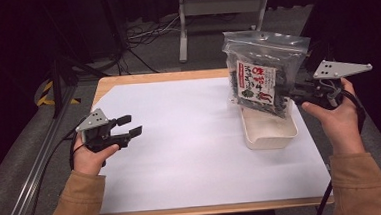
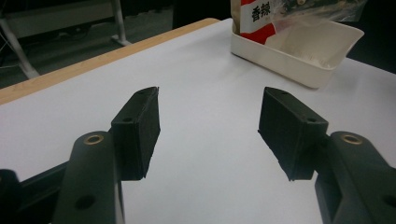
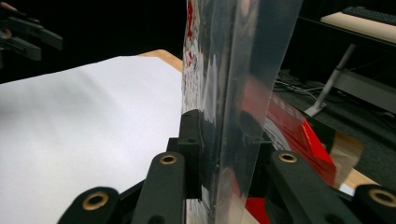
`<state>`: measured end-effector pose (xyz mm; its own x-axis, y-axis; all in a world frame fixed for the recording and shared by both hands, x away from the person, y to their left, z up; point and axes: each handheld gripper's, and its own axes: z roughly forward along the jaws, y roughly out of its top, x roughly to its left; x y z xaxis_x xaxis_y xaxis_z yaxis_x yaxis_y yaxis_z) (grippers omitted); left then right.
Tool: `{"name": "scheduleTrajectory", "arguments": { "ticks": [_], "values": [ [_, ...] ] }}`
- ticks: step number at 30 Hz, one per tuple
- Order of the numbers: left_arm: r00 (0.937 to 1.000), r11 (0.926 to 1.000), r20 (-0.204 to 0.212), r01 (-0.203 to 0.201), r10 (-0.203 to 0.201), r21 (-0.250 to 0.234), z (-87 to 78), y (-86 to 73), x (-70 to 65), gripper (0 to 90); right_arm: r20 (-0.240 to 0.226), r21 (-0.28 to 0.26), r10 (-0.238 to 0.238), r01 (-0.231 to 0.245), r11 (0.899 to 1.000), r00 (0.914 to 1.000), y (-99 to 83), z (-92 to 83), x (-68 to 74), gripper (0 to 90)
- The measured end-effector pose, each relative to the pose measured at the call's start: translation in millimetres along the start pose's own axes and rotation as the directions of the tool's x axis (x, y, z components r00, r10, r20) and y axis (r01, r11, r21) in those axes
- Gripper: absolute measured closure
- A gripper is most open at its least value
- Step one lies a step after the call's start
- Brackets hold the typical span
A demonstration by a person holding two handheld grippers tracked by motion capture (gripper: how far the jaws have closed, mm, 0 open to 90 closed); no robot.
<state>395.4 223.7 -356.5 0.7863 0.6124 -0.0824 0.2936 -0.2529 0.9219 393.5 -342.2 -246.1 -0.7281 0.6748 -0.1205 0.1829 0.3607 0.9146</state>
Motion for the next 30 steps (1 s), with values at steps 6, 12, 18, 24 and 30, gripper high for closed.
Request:
{"name": "scheduleTrajectory", "arguments": {
  "ticks": [6, 12, 18, 24, 30],
  "values": [
    [1.0, 1.0, 0.003, 0.001, -0.001, 0.009, 0.3, -1.4, -1.0, 39.1, 0.044, 0.001, 0.028, -0.028, 1.0, 0.9986, -9.6, -5.4, -6.4, 74.5],
    [1.0, 0.9999, -0.001, -0.001, 0.001, 0.011, 0.1, -2.3, -0.3, 39.1, 0.066, 0.009, 0.033, -0.034, 0.999, 0.9973, -16.5, -8.6, -9.4, 74.5],
    [1.0, 0.9999, 0.001, 0.003, -0.003, 0.015, 0.2, -3.1, -0.2, 38.9, 0.087, 0.013, 0.038, -0.039, 0.999, 0.9955, -22.8, -10.9, -12.0, 74.5],
    [1.0, 0.9998, 0.003, 0.008, -0.009, 0.019, 0.9, -3.9, -0.8, 38.9, 0.091, 0.012, 0.058, -0.06, 0.998, 0.9941, -32.2, -10.2, -14.1, 74.5],
    [1.0, 0.9997, 0.002, 0.002, -0.002, 0.023, 0.9, -4.4, 0.2, 38.8, 0.088, 0.018, 0.065, -0.067, 0.998, 0.994, -39.1, -9.0, -14.0, 74.5]
  ]
}}
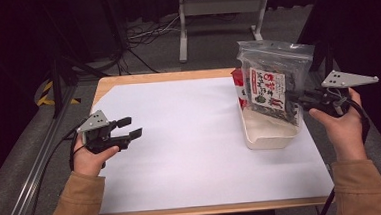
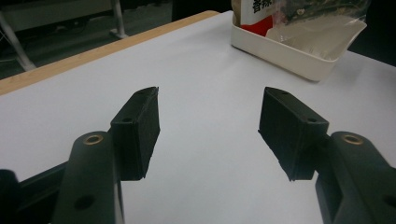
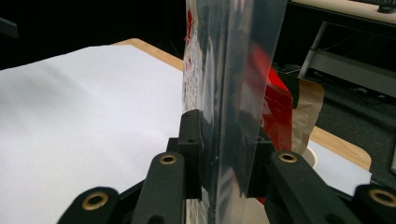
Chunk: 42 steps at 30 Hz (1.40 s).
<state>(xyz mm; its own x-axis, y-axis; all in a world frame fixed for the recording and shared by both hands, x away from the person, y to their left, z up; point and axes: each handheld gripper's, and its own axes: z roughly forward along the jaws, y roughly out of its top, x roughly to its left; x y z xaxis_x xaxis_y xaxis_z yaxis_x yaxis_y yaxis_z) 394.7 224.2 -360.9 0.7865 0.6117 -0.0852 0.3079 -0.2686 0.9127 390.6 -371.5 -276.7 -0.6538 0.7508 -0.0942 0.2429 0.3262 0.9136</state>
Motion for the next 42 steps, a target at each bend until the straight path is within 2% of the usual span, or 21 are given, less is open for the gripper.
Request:
{"name": "scheduleTrajectory", "arguments": {
  "ticks": [7, 14, 20, 25, 29, 32, 42],
  "values": [
    [1.0, 1.0, -0.003, -0.002, 0.002, -0.001, -0.2, -0.4, 0.2, 38.8, -0.007, -0.007, 0.017, -0.017, 1.0, 0.9998, -13.0, 4.5, 0.3, 74.4],
    [1.0, 1.0, -0.001, 0.004, -0.004, -0.002, -0.7, -1.1, 0.3, 38.8, -0.014, 0.008, 0.027, -0.027, 1.0, 0.9995, -23.8, 12.2, 1.9, 74.2],
    [1.0, 1.0, -0.004, -0.003, 0.003, 0.003, -0.5, -1.8, 1.1, 38.6, -0.018, 0.054, 0.027, -0.026, 0.998, 0.9995, -33.1, 19.7, 4.1, 74.1],
    [1.0, 1.0, -0.002, 0.0, 0.0, 0.006, -1.0, -1.9, 0.6, 38.4, -0.01, 0.072, 0.033, -0.032, 0.997, 0.9994, -36.6, 22.8, 6.4, 74.0],
    [0.9999, 0.9999, 0.004, 0.013, -0.013, 0.009, -0.2, -2.6, 0.0, 38.2, -0.003, 0.108, 0.038, -0.038, 0.993, 0.9993, -41.3, 23.8, 7.5, 74.0],
    [1.0, 0.9999, 0.004, 0.0, 0.0, 0.014, 0.3, -2.3, 0.3, 38.0, 0.006, 0.144, 0.038, -0.038, 0.989, 0.9993, -47.4, 26.8, 7.7, 73.9],
    [1.0, 0.9998, 0.009, -0.002, 0.001, 0.02, 3.8, -1.9, -0.7, 37.5, 0.01, 0.158, 0.074, -0.075, 0.985, 0.9972, -61.1, 28.7, 5.9, 73.9]
  ]
}}
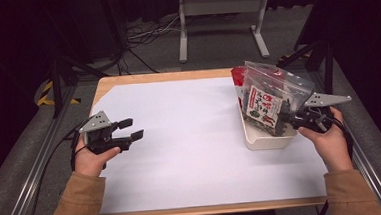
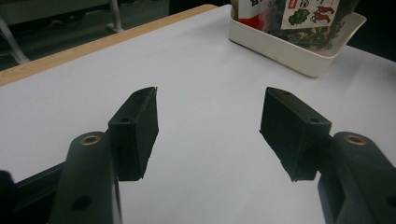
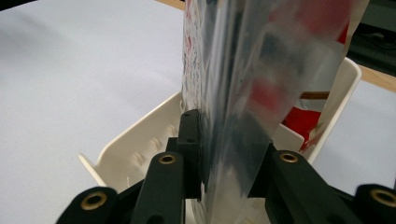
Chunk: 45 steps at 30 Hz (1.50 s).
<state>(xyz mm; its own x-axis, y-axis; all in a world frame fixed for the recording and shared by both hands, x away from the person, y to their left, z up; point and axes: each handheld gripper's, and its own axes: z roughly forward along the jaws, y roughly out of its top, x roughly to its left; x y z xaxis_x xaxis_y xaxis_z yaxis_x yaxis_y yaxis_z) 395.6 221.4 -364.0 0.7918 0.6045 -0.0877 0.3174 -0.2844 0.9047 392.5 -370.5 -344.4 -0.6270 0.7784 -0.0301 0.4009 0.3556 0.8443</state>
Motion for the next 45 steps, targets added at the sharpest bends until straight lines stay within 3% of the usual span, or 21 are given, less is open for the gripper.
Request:
{"name": "scheduleTrajectory", "arguments": {
  "ticks": [15, 24, 30, 34, 45],
  "values": [
    [1.0, 1.0, 0.003, 0.005, -0.005, 0.002, 1.7, -0.2, 0.3, 36.1, 0.016, -0.02, 0.041, -0.041, 0.999, 0.999, -6.5, -0.5, -3.1, 71.4],
    [0.9998, 0.9998, 0.013, 0.016, -0.016, -0.015, 0.9, 0.9, -1.3, 36.1, 0.075, -0.065, 0.036, -0.031, 0.997, 0.9966, -7.4, -5.0, 1.1, 54.7],
    [0.9998, 0.9999, 0.019, 0.001, -0.001, -0.014, -2.9, 1.2, -6.5, 35.9, 0.088, -0.107, 0.064, -0.055, 0.993, 0.9941, -8.1, -20.5, 6.2, 39.6],
    [0.9996, 0.9998, 0.027, -0.008, 0.009, -0.019, -6.8, 1.3, -10.8, 35.9, 0.097, -0.107, 0.067, -0.056, 0.993, 0.993, -9.7, -32.5, 11.1, 37.0],
    [0.9993, 0.9999, 0.035, -0.016, 0.016, -0.005, -14.1, -10.8, -24.9, 35.7, 0.112, -0.073, 0.012, -0.004, 0.997, 0.9937, -12.5, -57.0, 31.2, 32.7]
  ]
}}
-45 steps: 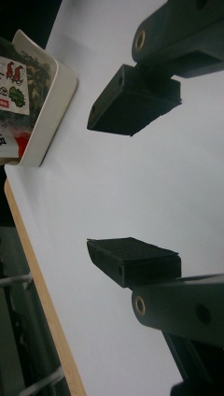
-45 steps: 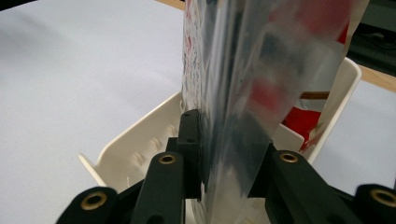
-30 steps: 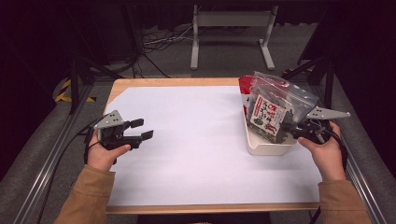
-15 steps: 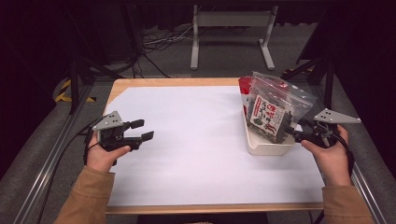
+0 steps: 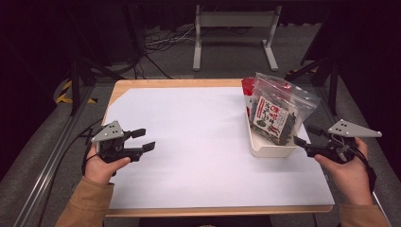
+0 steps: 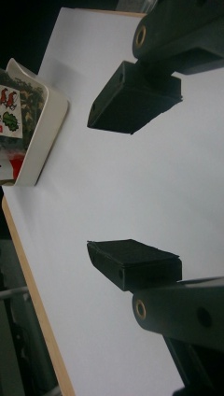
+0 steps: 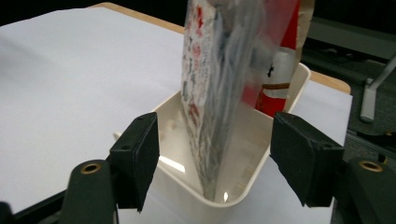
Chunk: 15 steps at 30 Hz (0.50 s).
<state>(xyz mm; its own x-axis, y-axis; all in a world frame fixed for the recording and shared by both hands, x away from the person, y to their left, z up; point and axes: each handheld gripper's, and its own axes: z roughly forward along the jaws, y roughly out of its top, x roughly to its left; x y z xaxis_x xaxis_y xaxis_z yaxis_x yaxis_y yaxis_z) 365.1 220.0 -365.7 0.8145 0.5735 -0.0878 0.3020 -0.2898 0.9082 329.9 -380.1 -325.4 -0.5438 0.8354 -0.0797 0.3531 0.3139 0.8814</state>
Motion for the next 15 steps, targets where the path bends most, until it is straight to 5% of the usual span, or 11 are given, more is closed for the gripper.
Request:
{"name": "scheduleTrajectory", "arguments": {
  "ticks": [15],
  "values": [
    [0.9998, 0.9998, 0.016, 0.01, -0.011, 0.02, -8.7, -18.6, -12.3, 35.1, -0.098, 0.056, -0.057, 0.063, 0.996, 0.9936, -6.3, 0.5, 26.4, 31.2]
  ]
}}
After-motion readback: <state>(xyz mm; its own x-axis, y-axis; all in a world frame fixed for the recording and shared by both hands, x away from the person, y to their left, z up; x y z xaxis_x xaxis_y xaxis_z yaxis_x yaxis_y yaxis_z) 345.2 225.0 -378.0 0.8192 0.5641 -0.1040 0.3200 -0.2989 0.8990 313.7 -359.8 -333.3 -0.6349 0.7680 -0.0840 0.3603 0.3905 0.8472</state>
